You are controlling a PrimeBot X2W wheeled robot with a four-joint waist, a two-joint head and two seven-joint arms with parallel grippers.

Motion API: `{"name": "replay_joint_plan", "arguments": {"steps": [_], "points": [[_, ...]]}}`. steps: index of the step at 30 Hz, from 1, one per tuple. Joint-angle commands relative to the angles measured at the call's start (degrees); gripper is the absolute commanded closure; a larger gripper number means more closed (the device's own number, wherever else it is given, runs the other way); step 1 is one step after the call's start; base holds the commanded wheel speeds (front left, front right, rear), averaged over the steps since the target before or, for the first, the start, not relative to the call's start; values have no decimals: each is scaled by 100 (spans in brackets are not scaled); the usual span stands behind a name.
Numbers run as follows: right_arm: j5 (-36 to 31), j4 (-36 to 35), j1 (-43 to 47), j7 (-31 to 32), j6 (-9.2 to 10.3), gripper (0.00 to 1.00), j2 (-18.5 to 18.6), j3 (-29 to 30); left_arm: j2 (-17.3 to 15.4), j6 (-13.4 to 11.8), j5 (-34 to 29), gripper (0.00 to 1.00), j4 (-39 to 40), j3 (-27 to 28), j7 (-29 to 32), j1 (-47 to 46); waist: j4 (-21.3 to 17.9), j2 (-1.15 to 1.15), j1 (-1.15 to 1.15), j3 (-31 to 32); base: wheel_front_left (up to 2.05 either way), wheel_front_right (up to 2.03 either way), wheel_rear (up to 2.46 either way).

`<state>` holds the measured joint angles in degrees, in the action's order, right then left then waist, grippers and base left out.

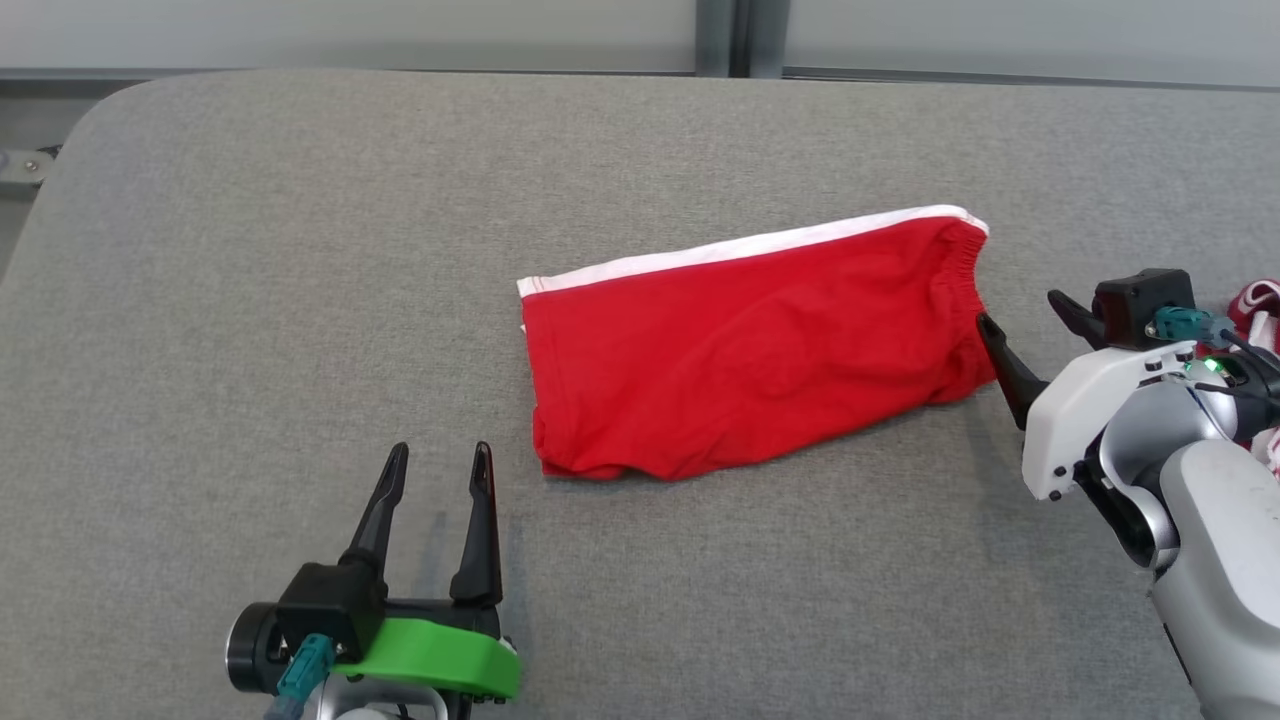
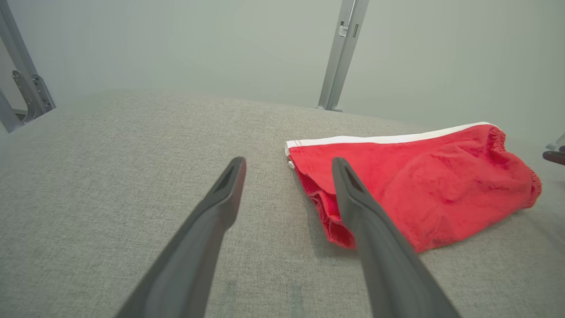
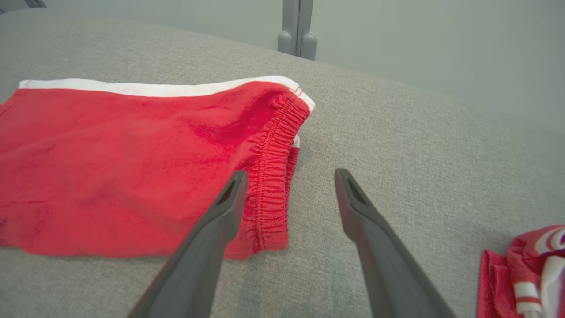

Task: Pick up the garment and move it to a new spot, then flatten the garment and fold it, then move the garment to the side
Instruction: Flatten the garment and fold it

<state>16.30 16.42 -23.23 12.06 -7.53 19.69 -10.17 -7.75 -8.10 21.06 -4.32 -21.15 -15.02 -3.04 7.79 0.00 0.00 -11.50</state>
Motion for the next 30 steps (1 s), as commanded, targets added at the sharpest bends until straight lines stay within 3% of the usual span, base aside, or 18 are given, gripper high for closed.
{"name": "replay_joint_plan", "arguments": {"steps": [1, 10, 19, 25, 28, 29, 30], "points": [[77, 197, -113, 50, 9, 0, 28, -85, 77, 81, -105, 0, -30, 109, -15, 67, 211, 0, 0, -98, 0, 0, 0], [350, 1361, -595, 7, 9, 0, -46, -267, 375, 517, -410, 0, -145, 508, -16, 126, 438, 0, 0, -210, 0, 0, 0], [484, 2187, -972, 51, 10, 0, -37, -185, 469, 848, -496, 0, -251, 734, -16, 88, 558, 0, 0, -267, 0, 0, 0], [757, 2630, -1102, 324, 10, 0, -129, -217, 483, 960, -543, 0, -334, 776, -16, 20, 660, 0, 0, -273, 0, 0, 0], [1171, 2699, -1116, 532, -11, 1, -416, -479, 485, 942, -456, 0, -323, 758, -16, -15, 678, 0, 0, -260, 0, 0, 0], [1447, 2650, -1106, 618, -17, 65, -497, -553, 484, 928, -435, 0, -317, 761, -16, -13, 675, 0, 0, -256, 0, 0, 0], [1725, 2564, -1087, 751, -17, 96, -514, -674, 484, 916, -433, 0, -315, 764, -16, -8, 668, 0, 0, -255, 0, 0, 0]]}}
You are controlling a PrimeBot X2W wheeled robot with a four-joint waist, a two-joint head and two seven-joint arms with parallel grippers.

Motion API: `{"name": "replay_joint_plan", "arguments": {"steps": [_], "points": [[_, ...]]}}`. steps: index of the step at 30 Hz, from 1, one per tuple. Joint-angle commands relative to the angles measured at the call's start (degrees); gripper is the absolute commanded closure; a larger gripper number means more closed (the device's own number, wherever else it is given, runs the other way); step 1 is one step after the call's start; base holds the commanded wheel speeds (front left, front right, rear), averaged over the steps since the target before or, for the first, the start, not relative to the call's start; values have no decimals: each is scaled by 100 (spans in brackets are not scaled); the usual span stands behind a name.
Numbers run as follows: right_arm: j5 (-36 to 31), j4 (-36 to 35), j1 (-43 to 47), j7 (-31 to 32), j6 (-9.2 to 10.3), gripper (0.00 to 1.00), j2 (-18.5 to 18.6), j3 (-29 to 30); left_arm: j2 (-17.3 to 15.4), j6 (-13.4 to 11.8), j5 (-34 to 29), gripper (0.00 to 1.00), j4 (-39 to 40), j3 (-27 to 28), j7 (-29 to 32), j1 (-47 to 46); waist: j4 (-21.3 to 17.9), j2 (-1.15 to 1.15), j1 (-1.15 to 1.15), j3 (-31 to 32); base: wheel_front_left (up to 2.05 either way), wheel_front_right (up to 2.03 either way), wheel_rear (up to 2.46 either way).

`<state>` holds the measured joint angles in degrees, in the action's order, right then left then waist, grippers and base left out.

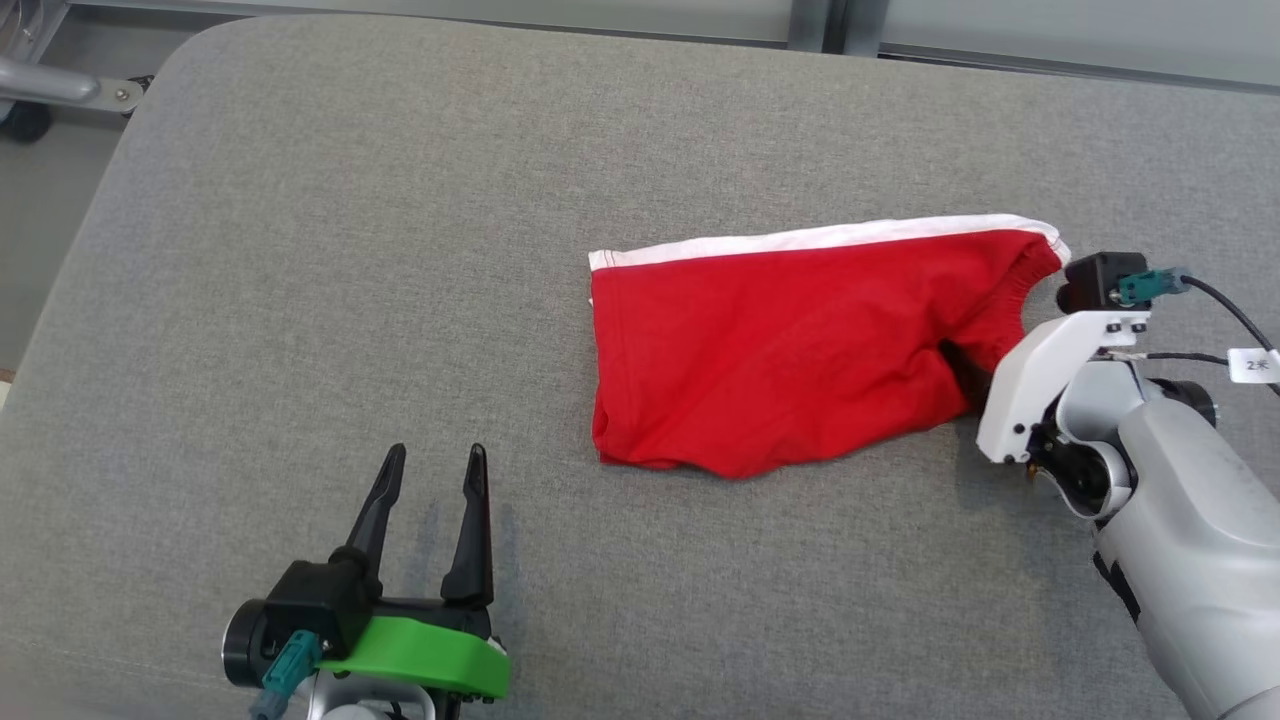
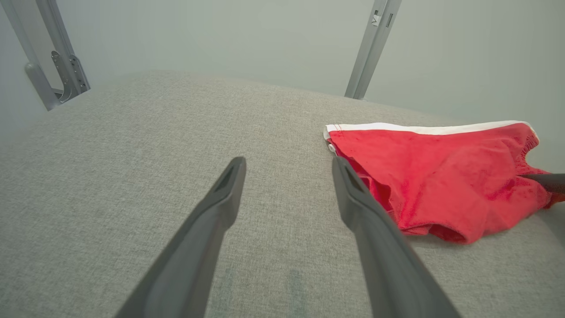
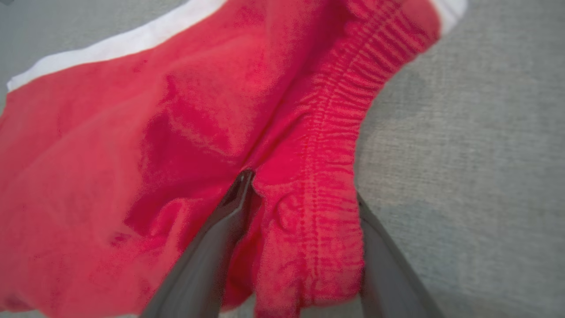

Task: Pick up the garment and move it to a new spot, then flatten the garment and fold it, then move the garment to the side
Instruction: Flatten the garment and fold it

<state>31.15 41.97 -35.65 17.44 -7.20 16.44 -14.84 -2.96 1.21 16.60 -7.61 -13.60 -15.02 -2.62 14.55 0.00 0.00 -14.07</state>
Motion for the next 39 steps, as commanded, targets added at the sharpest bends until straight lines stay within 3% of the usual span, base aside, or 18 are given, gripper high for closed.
{"name": "replay_joint_plan", "arguments": {"steps": [1, 5, 6, 11, 17, 23, 26, 29, 35, 39], "points": [[486, -105, 178, 307, -49, 100, -124, -329, 6, -22, -5, 0, 4, 10, -16, -46, -20, 0, 0, 6, 0, 0, 0], [1484, -637, 247, 648, -25, 100, 363, -594, 5, -19, -56, 0, -14, 90, -16, 31, -124, 0, 0, 75, 0, 0, 0], [1484, -637, 247, 648, -25, 100, 363, -594, 5, -19, -56, 0, -14, 90, -16, 31, -124, 0, 0, 75, 0, 0, 0], [2530, -1095, 387, 1274, -25, 100, 1164, -485, 5, 42, -109, 0, -41, 181, -16, 128, -285, 0, 0, 210, 0, 0, 0], [2984, -1186, 578, 1794, -27, 100, 2176, -7, 4, 101, -129, 0, -110, 149, -16, 116, -337, 0, 0, 279, 0, 0, 0], [3307, -2158, 736, 2077, -28, 100, 2298, 255, 3, 52, -133, 0, -43, 197, -16, 176, -400, 0, 0, 189, 0, 0, 0], [3053, -3108, 953, 2232, -28, 100, 2014, -12, 3, 14, -118, 0, 22, 258, -15, 181, -517, 0, 0, 91, 0, 0, 0], [2641, -3374, 1002, 2138, -28, 100, 1492, -216, 4, 50, -159, 0, 11, 250, -16, 141, -615, 0, 0, 33, 0, 0, 0], [1512, -2803, 714, 1865, -28, 100, 50, -600, 2, 95, -380, 0, -113, 234, -16, -36, -752, 0, 0, -24, 0, 0, 0], [1056, -2282, 521, 1737, -28, 100, -645, -694, 2, 136, -455, 0, -211, 281, -16, -56, -754, 0, 0, 8, 0, 0, 0]]}}
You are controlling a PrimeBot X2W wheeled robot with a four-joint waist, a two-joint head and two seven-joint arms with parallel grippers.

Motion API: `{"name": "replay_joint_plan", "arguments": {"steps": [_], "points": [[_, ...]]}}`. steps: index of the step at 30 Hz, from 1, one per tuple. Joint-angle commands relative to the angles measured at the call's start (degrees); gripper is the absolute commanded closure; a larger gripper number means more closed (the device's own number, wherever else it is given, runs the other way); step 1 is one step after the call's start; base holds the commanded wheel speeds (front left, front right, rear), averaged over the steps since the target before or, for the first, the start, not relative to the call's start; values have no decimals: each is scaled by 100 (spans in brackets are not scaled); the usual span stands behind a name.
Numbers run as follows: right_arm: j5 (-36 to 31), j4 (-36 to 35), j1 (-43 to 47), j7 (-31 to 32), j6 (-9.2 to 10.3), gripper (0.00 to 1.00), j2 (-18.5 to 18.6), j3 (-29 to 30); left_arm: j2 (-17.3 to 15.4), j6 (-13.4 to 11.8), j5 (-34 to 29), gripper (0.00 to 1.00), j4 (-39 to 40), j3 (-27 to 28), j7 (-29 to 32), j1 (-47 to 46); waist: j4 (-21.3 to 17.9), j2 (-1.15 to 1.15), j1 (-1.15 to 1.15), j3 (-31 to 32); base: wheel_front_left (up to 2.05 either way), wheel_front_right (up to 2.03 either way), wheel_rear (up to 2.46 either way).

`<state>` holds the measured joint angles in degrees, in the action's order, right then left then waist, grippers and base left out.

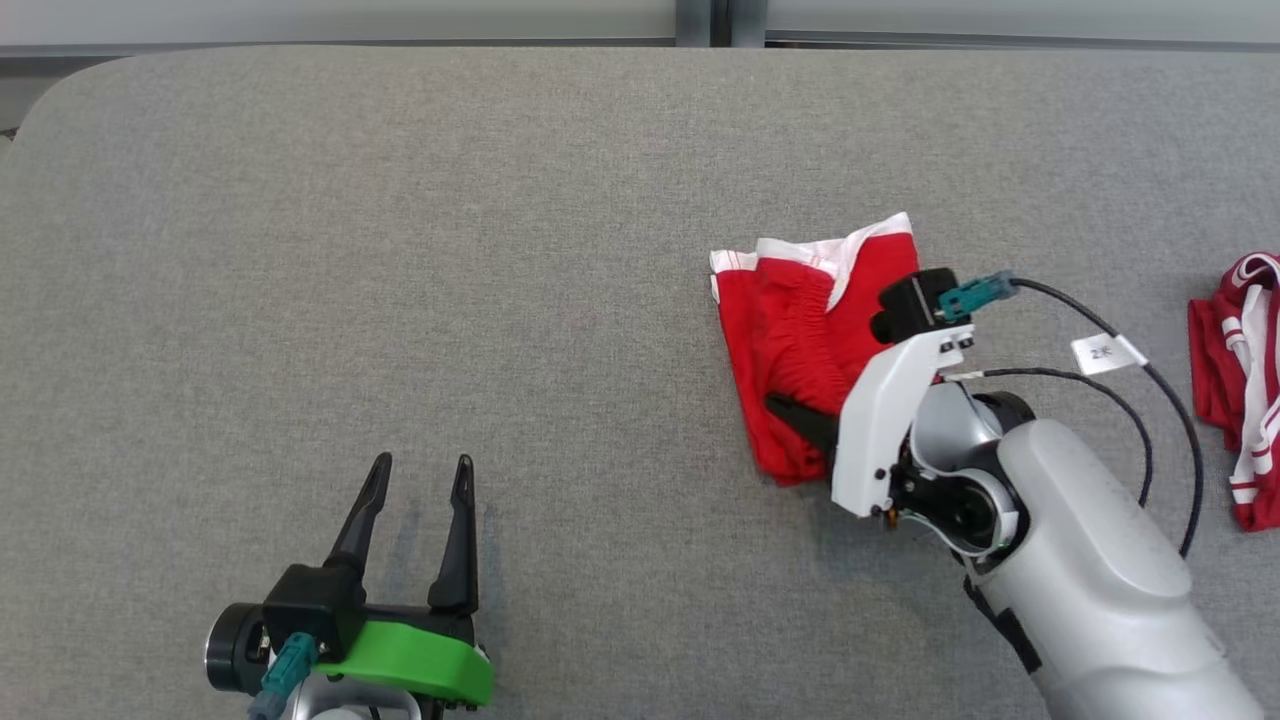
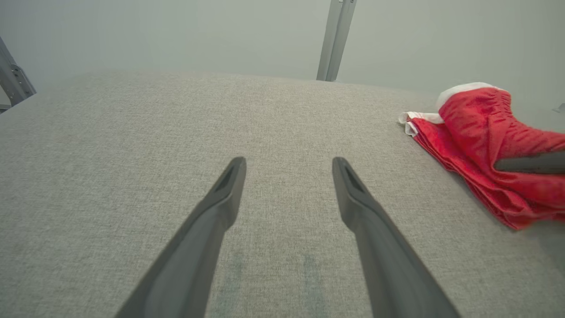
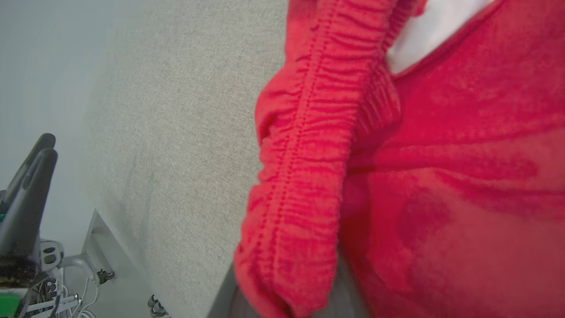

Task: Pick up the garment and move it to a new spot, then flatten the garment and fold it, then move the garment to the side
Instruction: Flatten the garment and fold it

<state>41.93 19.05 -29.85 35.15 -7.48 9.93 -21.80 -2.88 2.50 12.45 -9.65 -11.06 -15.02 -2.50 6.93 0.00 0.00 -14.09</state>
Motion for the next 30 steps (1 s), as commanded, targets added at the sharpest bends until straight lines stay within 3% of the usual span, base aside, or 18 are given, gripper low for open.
{"name": "replay_joint_plan", "arguments": {"steps": [1, 3, 4, 5, 6, 12, 18, 24, 30], "points": [[-118, 125, -113, -73, 0, 100, -109, 9, -6, 20, -53, 0, -30, 33, -16, -67, 16, 0, 0, 22, 0, 0, 0], [-256, 286, -188, -126, 0, 98, -250, -18, -6, 43, -63, 0, -62, 22, -16, -61, 43, 0, 0, 42, 0, 0, 0], [-296, 353, -217, -176, 0, 85, -290, -16, -6, 42, -48, 0, -74, 18, -16, -52, 57, 0, 0, 53, 0, 0, 0], [-335, 390, -244, -220, 0, 65, -323, -18, -6, 38, -29, 0, -81, 11, -16, -36, 69, 0, 0, 64, 0, 0, 0], [-370, 407, -266, -271, 0, 0, -341, -38, -6, 31, -12, 0, -84, 8, -16, -14, 78, 0, 0, 73, 0, 0, 0], [-410, 313, -306, -445, 0, 0, -337, -171, -5, -12, 26, 0, -97, 5, -16, 99, 80, 0, 0, 106, 0, 0, 0], [-142, -395, -151, -738, 0, 0, -172, -521, -5, -74, 76, 0, -44, 48, -16, 171, 1, 0, 0, 147, 0, 0, 0], [-215, -1117, 150, -1281, 0, 0, 295, -700, -6, -115, 142, 0, 43, 51, -16, 224, -65, 0, 0, 212, 0, 0, 0], [-1028, -1567, 626, -2570, 0, 0, 951, -374, -5, -129, 93, 0, 178, 128, -16, 348, -120, 0, 0, 339, 0, 0, 0]]}}
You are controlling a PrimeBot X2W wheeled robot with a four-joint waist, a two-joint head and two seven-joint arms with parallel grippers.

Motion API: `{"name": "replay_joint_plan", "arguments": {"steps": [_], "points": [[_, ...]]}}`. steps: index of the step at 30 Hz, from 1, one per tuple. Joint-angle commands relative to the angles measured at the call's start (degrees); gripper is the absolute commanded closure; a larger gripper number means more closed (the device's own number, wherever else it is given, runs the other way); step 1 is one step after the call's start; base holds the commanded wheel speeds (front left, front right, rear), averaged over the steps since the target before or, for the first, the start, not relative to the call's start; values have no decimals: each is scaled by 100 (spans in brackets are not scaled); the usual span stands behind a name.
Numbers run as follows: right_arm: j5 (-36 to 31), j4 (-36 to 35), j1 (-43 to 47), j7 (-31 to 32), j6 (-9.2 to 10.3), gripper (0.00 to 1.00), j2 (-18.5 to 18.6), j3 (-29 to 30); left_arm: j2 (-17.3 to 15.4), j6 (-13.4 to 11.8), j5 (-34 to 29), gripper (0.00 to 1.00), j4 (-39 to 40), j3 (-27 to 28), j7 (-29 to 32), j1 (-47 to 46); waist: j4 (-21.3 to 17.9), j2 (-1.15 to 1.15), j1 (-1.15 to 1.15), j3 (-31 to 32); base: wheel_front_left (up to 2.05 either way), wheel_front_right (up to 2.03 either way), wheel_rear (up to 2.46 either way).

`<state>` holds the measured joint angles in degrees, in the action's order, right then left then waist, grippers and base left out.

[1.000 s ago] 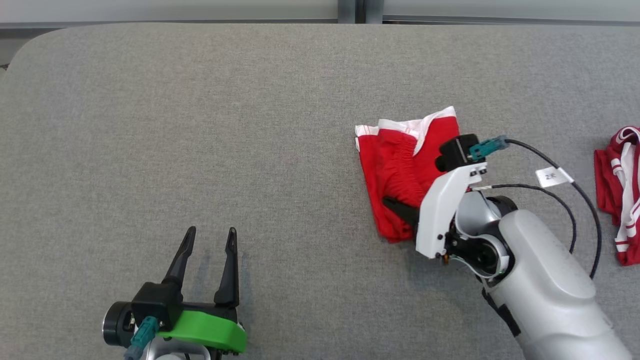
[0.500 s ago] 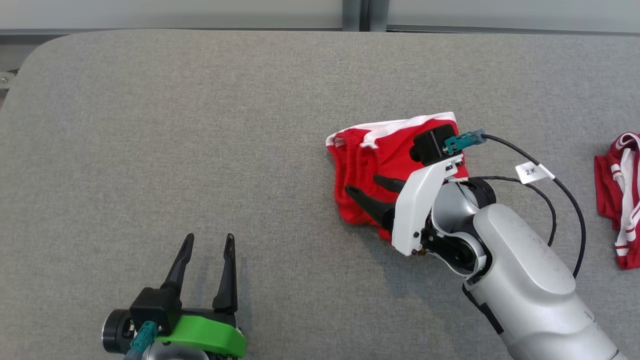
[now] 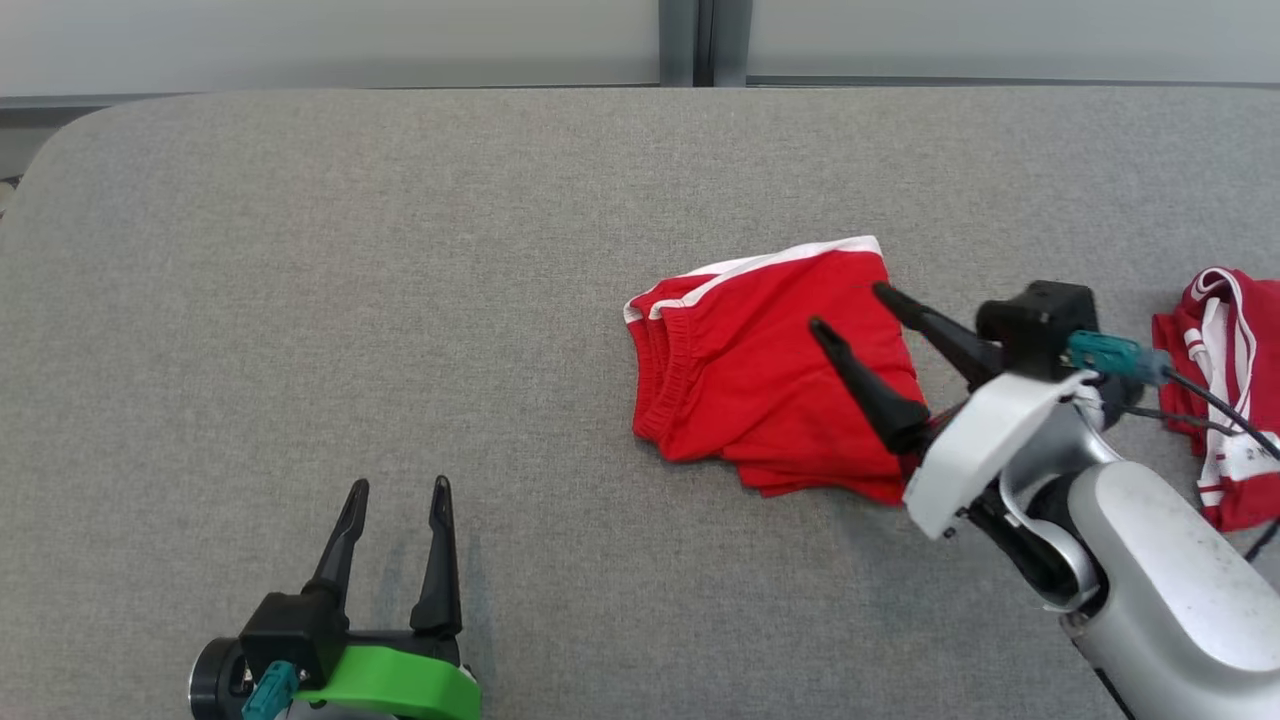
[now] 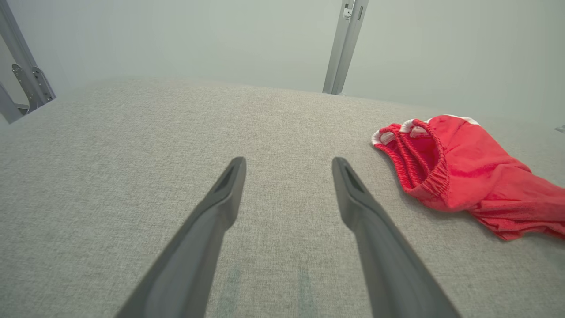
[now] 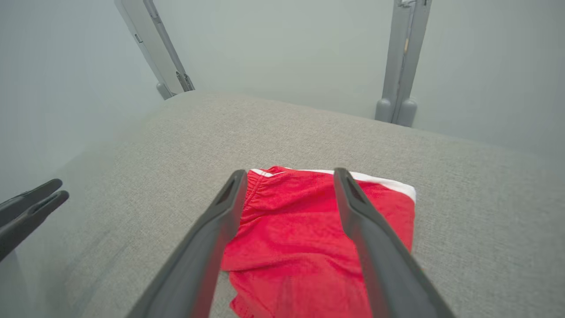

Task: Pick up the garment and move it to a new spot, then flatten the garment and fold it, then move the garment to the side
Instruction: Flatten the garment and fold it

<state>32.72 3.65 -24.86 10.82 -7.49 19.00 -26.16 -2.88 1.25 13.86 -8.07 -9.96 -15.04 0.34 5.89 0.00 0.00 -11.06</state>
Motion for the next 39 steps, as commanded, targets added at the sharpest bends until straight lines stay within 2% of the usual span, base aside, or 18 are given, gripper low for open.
{"name": "replay_joint_plan", "arguments": {"steps": [1, 7, 9, 12, 16, 23, 31, 39], "points": [[-242, -45, 222, -373, 2, 0, 117, 169, -6, -3, -54, 0, 37, 26, -15, 74, -19, 0, 0, 49, 0, 0, 0], [-1040, 122, 852, -1674, 1, 0, 404, 765, -6, 7, -21, 0, 64, 36, -15, 111, -32, 0, 0, 136, 0, 0, 0], [-1204, 235, 1083, -2142, 3, 0, 368, 989, -6, 13, 9, 0, 56, 68, -15, 123, -45, 0, 0, 179, 0, 0, 0], [-1469, 487, 1483, -2491, 3, 0, 223, 1311, -6, 14, 61, 0, -19, 145, -15, 173, -50, 0, 0, 294, 0, 0, 0], [-1904, 738, 2000, -2604, 3, 0, -70, 1746, -6, 61, 8, 0, -131, 231, -15, 211, -54, 0, 0, 435, 0, 0, 0], [-2470, 488, 2699, -2602, 4, 0, -670, 2373, -7, 239, -189, 0, -317, 403, -15, 300, -141, 0, 0, 666, 0, 0, 0], [-2822, 439, 3113, -2603, 4, 0, -880, 2760, -6, 434, -333, 0, -416, 551, -15, 543, -243, 0, 0, 949, 0, 0, 0], [-2895, 446, 3211, -2604, 4, 0, -975, 3024, -7, 585, -326, 0, -464, 531, -15, 632, -282, 0, 0, 1076, 0, 0, 0]]}}
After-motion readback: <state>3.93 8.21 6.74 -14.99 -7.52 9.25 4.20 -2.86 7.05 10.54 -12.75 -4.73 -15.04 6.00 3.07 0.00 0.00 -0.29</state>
